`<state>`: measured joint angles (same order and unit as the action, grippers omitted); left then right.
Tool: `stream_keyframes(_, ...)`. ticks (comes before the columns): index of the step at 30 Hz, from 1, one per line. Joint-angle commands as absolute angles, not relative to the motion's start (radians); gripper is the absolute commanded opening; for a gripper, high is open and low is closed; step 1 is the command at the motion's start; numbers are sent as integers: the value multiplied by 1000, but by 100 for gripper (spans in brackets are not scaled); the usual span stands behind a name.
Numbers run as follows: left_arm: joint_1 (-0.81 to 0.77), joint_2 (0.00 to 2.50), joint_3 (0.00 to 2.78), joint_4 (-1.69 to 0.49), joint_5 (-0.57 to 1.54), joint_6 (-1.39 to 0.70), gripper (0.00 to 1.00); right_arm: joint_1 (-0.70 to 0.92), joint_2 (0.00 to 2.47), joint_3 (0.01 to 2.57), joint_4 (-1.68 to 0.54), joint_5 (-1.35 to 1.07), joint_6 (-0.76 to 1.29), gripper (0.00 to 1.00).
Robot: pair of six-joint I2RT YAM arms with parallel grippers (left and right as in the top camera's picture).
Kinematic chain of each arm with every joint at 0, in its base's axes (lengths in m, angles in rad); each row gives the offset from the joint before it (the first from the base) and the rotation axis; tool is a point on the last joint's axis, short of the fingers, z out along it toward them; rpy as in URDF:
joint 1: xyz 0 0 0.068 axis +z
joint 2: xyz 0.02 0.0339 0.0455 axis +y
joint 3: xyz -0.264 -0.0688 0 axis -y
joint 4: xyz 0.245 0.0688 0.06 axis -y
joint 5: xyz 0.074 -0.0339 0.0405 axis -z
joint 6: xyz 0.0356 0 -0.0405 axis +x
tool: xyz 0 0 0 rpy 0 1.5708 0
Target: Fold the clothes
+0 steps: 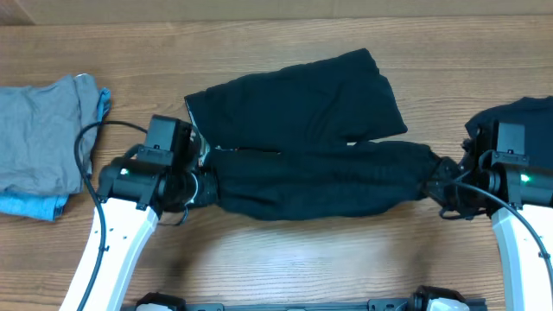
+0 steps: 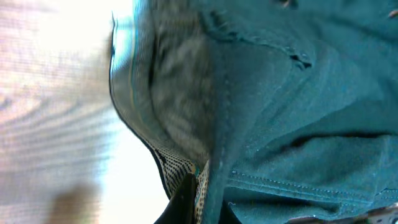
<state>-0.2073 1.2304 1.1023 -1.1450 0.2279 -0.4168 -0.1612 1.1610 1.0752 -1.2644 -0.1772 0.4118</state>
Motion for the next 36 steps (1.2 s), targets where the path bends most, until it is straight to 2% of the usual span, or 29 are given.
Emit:
stream_keyframes(1,-147,1217,1144,-1093,202,-435,4,-157,1215,1118,-1228,-158,391,4)
stream_keyframes(5,-99,1227,1144,-1089,204,-434,4,-157,1322,1238,-1244,-159,384,4)
stream_keyframes(11,-99,1228,1144,-1205,214,-434,5,-157,1331,1321,-1263,-177,384,4)
stream_keyframes(16,-99,1228,1143,-1318,228,-416,16,-157,1331,1321,-1280,-177,384,4)
stream_keyframes(19,-99,1228,1139,-1336,245,-399,34,-157,1331,1321,-1282,-177,384,4)
stream_keyframes(20,-99,1229,1134,-1337,245,-396,36,-157,1331,1321,-1285,-177,384,4)
stream_keyframes(21,-99,1229,1128,-1335,245,-396,35,-157,1331,1321,-1287,-177,384,4)
stream_keyframes(22,-99,1229,1122,-1333,245,-396,31,-157,1331,1321,-1288,-177,384,4)
stream_keyframes(23,-99,1229,1115,-1329,245,-396,21,-157,1331,1321,-1288,-176,384,4)
stream_keyframes(24,-99,1229,1109,-1322,245,-396,4,-157,1331,1321,-1288,-176,384,4)
stream_keyframes(30,-99,1229,1108,-1314,253,-379,4,-157,1331,1321,-1289,-176,362,4)
stream_keyframes(31,-99,1229,1108,-1327,252,-353,33,-157,1331,1321,-1289,-176,362,4)
stream_keyframes(32,-99,1229,1108,-1334,252,-340,39,-157,1331,1321,-1288,-176,362,4)
stream_keyframes(34,-99,1229,1108,-1346,243,-336,42,-157,1331,1321,-1288,-176,362,4)
stream_keyframes(36,-99,1229,1108,-1346,215,-336,36,-157,1331,1321,-1288,-176,362,4)
